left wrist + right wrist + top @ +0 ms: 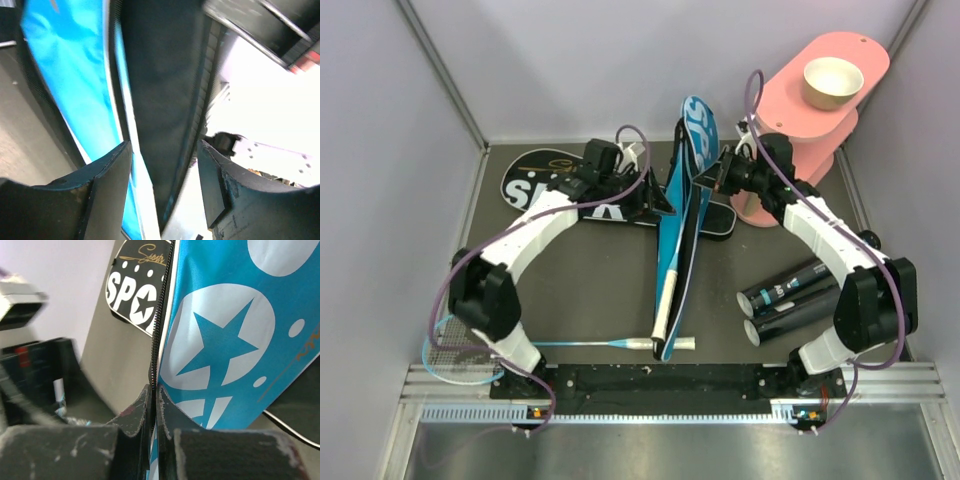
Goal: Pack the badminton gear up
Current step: Place the racket in the racket bag, then adjust the racket in the racket bag.
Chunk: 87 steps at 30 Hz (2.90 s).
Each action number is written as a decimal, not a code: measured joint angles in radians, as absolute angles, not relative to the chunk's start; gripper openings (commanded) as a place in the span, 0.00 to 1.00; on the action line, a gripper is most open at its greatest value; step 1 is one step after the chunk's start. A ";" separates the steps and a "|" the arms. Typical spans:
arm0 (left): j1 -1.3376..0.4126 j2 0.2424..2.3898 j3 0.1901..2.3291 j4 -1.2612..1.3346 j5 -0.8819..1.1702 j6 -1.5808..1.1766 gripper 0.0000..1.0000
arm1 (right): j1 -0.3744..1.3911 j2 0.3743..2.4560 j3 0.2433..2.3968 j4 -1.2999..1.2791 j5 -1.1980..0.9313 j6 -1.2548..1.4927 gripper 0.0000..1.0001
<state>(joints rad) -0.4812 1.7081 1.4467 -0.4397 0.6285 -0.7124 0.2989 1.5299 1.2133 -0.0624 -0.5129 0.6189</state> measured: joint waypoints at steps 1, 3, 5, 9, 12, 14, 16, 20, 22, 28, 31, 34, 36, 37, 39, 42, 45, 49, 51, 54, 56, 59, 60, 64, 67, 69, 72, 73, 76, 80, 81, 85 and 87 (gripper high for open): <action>-0.483 1.677 1.447 -0.454 0.635 -0.705 0.60 | 0.299 1.528 1.222 -0.080 -0.505 0.604 0.00; -0.487 1.600 1.445 -0.479 0.649 -0.696 0.62 | 0.299 1.525 1.250 -0.117 -0.489 0.570 0.00; -0.492 1.520 1.420 -0.483 0.659 -0.685 0.55 | 0.299 1.526 1.272 -0.138 -0.481 0.549 0.00; -0.518 1.369 1.299 -0.484 0.676 -0.685 0.57 | 0.299 1.526 1.298 -0.167 -0.487 0.534 0.00; -0.599 1.340 1.213 -0.503 0.633 -0.682 0.59 | 0.299 1.526 1.301 -0.164 -0.488 0.534 0.00; -0.643 1.354 1.181 -0.524 0.590 -0.682 0.58 | 0.299 1.526 1.301 -0.165 -0.490 0.534 0.00; -0.673 1.387 1.179 -0.555 0.523 -0.682 0.58 | 0.299 1.526 1.301 -0.165 -0.495 0.534 0.00; -0.670 1.509 1.317 -0.625 0.341 -0.689 0.61 | 0.299 1.526 1.301 -0.165 -0.502 0.533 0.00; -0.669 1.582 1.430 -0.643 0.254 -0.705 0.62 | 0.299 1.525 1.298 -0.163 -0.503 0.533 0.00; -0.666 1.802 1.760 -0.654 0.001 -0.758 0.69 | 0.299 1.514 1.274 -0.167 -0.512 0.530 0.00; -0.666 1.908 1.877 -0.679 -0.098 -0.778 0.65 | 0.299 1.511 1.270 -0.167 -0.519 0.529 0.00; -0.666 1.993 1.945 -0.699 -0.151 -0.791 0.56 | 0.300 1.507 1.270 -0.167 -0.522 0.524 0.00; -0.666 2.039 1.970 -0.710 -0.170 -0.797 0.52 | 0.301 1.502 1.270 -0.167 -0.522 0.523 0.00; -0.667 2.059 1.980 -0.717 -0.178 -0.798 0.47 | 0.301 1.500 1.270 -0.169 -0.521 0.519 0.00; -0.667 2.079 1.985 -0.726 -0.185 -0.798 0.36 | 0.301 1.498 1.270 -0.174 -0.517 0.514 0.00; -0.669 2.088 1.987 -0.728 -0.179 -0.786 0.04 | 0.301 1.498 1.270 -0.189 -0.514 0.503 0.00; -0.670 2.088 2.001 -0.733 -0.145 -0.728 0.00 | 0.301 1.498 1.270 -0.204 -0.500 0.480 0.00; -0.655 2.081 2.006 -0.744 -0.015 -0.628 0.00 | 0.301 1.501 1.279 -0.258 -0.471 0.399 0.00; -0.638 2.062 2.006 -0.767 0.060 -0.583 0.00 | 0.301 1.518 1.315 -0.313 -0.467 0.355 0.00; -0.599 2.000 1.986 -0.779 0.180 -0.537 0.00 | 0.303 1.561 1.398 -0.388 -0.466 0.307 0.00; -0.568 1.945 1.961 -0.779 0.266 -0.522 0.00 | 0.305 1.565 1.411 -0.400 -0.458 0.291 0.00; -0.528 1.848 1.887 -0.742 0.413 -0.524 0.00 | 0.312 1.565 1.407 -0.422 -0.441 0.279 0.01; -0.521 1.826 1.866 -0.728 0.457 -0.527 0.00 | 0.317 1.563 1.404 -0.427 -0.432 0.272 0.02; -0.511 1.808 1.795 -0.664 0.585 -0.547 0.00 | 0.350 1.523 1.333 -0.431 -0.392 0.250 0.03; -0.505 1.809 1.734 -0.635 0.636 -0.562 0.00 | 0.374 1.486 1.262 -0.434 -0.384 0.242 0.13; -0.500 1.810 1.708 -0.629 0.659 -0.572 0.00 | 0.386 1.472 1.220 -0.434 -0.387 0.239 0.22; -0.495 1.810 1.689 -0.619 0.688 -0.576 0.00 | 0.396 1.464 1.167 -0.430 -0.388 0.238 0.33; -0.493 1.810 1.686 -0.612 0.694 -0.576 0.00 | 0.398 1.461 1.143 -0.427 -0.387 0.235 0.34; -0.492 1.810 1.683 -0.588 0.709 -0.576 0.00 | 0.400 1.456 1.093 -0.426 -0.386 0.234 0.25; -0.490 1.810 1.682 -0.575 0.717 -0.576 0.00 | 0.407 1.431 1.028 -0.417 -0.398 0.246 0.00; -0.490 1.810 1.682 -0.575 0.720 -0.576 0.00 | 0.410 1.422 1.020 -0.414 -0.400 0.256 0.00; -0.491 1.811 1.681 -0.559 0.722 -0.579 0.00 | 0.414 1.341 1.033 -0.437 -0.376 0.328 0.00; -0.489 1.824 1.696 -0.547 0.712 -0.586 0.04 | 0.416 1.312 1.092 -0.488 -0.344 0.367 0.00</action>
